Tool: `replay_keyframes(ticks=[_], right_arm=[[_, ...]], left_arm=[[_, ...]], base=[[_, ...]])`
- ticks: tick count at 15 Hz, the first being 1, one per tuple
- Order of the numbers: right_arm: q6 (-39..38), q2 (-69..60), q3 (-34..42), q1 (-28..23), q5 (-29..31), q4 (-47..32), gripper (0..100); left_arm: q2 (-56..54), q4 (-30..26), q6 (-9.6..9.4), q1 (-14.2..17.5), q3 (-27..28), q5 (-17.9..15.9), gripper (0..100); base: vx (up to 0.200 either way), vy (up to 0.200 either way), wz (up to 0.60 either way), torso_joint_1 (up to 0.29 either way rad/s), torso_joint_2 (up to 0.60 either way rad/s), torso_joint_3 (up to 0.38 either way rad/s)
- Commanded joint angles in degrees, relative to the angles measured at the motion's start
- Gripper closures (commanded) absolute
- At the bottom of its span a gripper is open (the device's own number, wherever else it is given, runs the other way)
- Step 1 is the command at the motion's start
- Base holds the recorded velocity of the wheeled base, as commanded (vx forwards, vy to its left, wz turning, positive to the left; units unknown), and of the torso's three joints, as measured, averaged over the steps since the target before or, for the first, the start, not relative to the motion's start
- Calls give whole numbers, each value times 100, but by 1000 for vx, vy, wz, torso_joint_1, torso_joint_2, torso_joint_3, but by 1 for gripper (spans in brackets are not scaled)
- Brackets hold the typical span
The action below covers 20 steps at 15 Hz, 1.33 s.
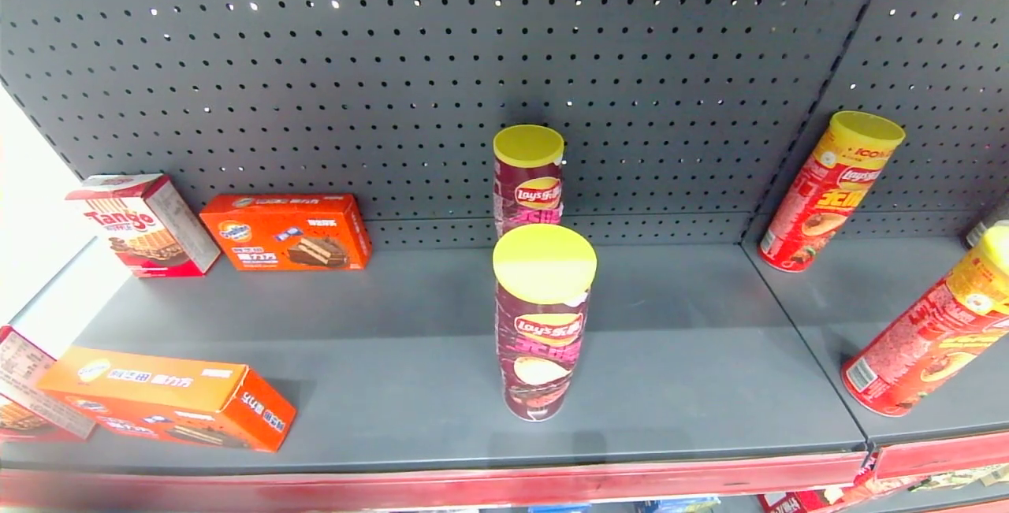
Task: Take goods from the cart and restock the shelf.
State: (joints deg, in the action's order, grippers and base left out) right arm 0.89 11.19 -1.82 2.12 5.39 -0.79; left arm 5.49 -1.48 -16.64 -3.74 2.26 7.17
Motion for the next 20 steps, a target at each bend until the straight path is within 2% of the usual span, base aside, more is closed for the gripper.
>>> replay_keyframes(ticks=[1,2,4,6,7,8,9,12,13,14,15,16,17,18,19,20], right_arm=[[-45,-1110,67,-195,-64,202,0],[-27,-1110,50,-203,-785,123,0],[-36,-1075,-12,-238,-1136,-79,0],[-300,-908,50,-300,384,79,0],[-291,-961,76,-282,700,106,0],[-291,-961,76,-282,700,106,0],[-168,-1093,182,-212,-565,88,0],[-98,-1093,182,-212,-583,88,0],[-98,-1093,182,-212,-583,88,0],[-89,-1093,182,-212,-583,88,0],[-89,-1093,182,-212,-583,88,0],[-98,-1093,182,-212,-583,88,0],[-98,-1093,182,-212,-583,88,0],[-89,-1093,182,-212,-583,88,0],[-98,-1093,182,-212,-583,88,0],[-89,-1093,182,-212,-583,88,0]], left_arm=[[163,-11,47,409,-6,-5,0],[128,-2,38,374,-6,-14,0],[14,-2,38,339,-6,-22,0],[-267,-11,38,339,-6,-22,0],[-461,-2,38,348,-6,-31,0],[-461,-2,38,348,-6,-31,0],[-549,24,284,357,-41,-31,0],[-549,218,390,365,-111,-207,0],[-549,218,592,365,-111,-392,0],[-549,174,706,365,-102,-840,0],[-549,156,724,365,-85,-1104,0],[-549,-2,732,357,-41,-1525,0],[-549,-90,732,348,3,-1701,0],[-549,-99,724,374,3,-1631,0],[-549,-90,653,374,-6,-1306,0],[-549,-46,477,374,-23,-761,0]], base=[[0,0,0,0,0,0],[0,0,0,0,0,0],[0,0,0,0,0,0],[0,0,0,0,0,0],[0,0,0,0,0,0],[0,0,0,0,0,0],[0,0,0,0,0,0],[0,0,0,0,0,0],[0,0,0,0,0,0],[0,0,0,0,0,0],[0,0,0,0,0,0],[0,0,0,0,0,0],[0,0,0,0,0,0],[0,0,0,0,0,0],[0,0,0,0,0,0],[0,0,0,0,0,0]])
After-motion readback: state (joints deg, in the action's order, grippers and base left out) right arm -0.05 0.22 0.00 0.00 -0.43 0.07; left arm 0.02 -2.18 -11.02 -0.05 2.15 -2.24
